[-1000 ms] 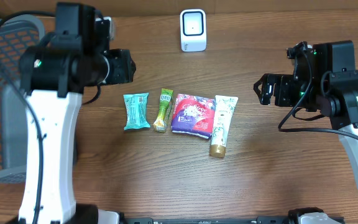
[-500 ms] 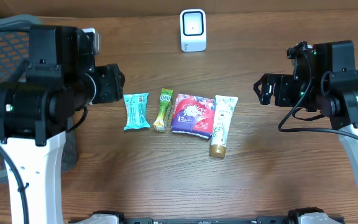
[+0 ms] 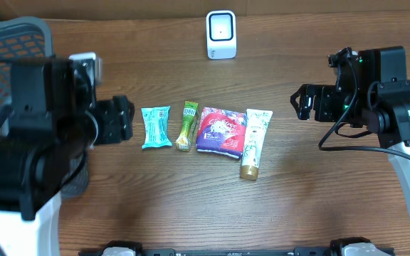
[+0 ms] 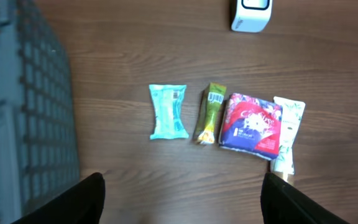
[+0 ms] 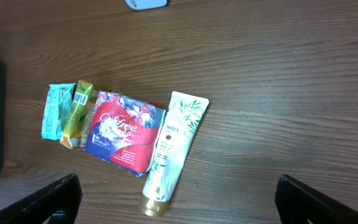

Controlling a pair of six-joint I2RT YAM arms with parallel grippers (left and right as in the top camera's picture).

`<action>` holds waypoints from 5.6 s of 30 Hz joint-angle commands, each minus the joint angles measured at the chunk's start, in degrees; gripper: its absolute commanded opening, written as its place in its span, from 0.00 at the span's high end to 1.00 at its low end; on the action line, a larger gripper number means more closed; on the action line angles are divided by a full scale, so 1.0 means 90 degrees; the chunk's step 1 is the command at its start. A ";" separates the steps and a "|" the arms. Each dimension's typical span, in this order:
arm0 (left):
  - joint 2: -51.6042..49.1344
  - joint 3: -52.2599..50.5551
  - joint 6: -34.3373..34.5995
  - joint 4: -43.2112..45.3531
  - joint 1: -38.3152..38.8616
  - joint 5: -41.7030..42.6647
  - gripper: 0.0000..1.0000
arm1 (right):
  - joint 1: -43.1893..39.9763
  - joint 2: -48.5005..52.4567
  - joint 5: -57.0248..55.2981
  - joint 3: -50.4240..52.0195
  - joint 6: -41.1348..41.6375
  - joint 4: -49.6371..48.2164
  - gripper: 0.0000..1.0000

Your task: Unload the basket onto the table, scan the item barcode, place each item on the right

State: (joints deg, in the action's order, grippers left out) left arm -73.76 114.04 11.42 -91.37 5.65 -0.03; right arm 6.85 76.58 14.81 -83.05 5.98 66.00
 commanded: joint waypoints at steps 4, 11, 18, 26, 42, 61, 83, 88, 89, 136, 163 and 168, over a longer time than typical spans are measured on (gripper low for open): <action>0.0913 -0.0163 -0.0097 0.0022 0.0012 -0.0381 0.17 | 0.0029 -0.0005 0.0034 -0.0172 0.0002 -0.0036 0.00; 0.1579 -0.0571 -0.0097 0.0121 0.0012 -0.0398 0.02 | 0.0029 -0.0005 0.0034 -0.0172 0.0002 -0.0036 0.00; 0.2069 -0.1154 0.0287 0.0107 0.0012 -0.0707 0.00 | 0.0029 -0.0005 0.0034 -0.0172 0.0002 -0.0036 0.00; 0.3126 -0.2091 0.0580 0.0090 0.0012 -0.0869 0.00 | 0.0029 -0.0005 0.0034 -0.0172 0.0002 -0.0036 0.00; 0.3886 -0.2538 0.0925 0.0012 0.0012 -0.1209 0.00 | 0.0029 -0.0005 0.0032 -0.0172 0.0002 -0.0036 0.00; 0.3886 -0.2538 0.0925 0.0007 0.0012 -0.1209 0.00 | 0.0029 -0.0005 0.0136 -0.0172 0.0007 -0.0413 0.00; 0.3886 -0.2538 0.0920 0.0435 0.0012 -0.1236 0.00 | 0.0029 -0.0005 0.0486 -0.0172 0.0005 -0.0539 0.00; 0.3886 -0.2601 0.0794 0.1018 0.0012 -0.1127 0.01 | 0.0029 -0.0002 0.0486 -0.0148 0.0002 -0.0413 0.00; 0.3888 -0.2657 0.0704 0.1154 0.0012 -0.1107 0.00 | 0.0029 -0.0002 0.0483 -0.0136 0.0002 -0.0413 0.00; 0.5501 -0.9908 0.1290 0.5294 0.0012 -0.1120 0.00 | 0.0029 0.0104 0.0461 0.0228 0.0000 -0.0503 0.00; 0.5501 -1.0210 0.1712 0.5345 0.0012 -0.1875 0.00 | 0.0420 0.0714 0.0486 0.0233 0.1078 -0.0345 0.09; 0.5501 -1.0210 0.1712 0.5345 0.0012 -0.1875 0.01 | 0.0772 0.1178 0.0457 0.0233 0.1367 -0.0158 0.16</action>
State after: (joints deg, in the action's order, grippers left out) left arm -24.75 22.41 25.63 -43.64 5.65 -15.73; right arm 12.19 83.96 19.22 -81.19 15.40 63.86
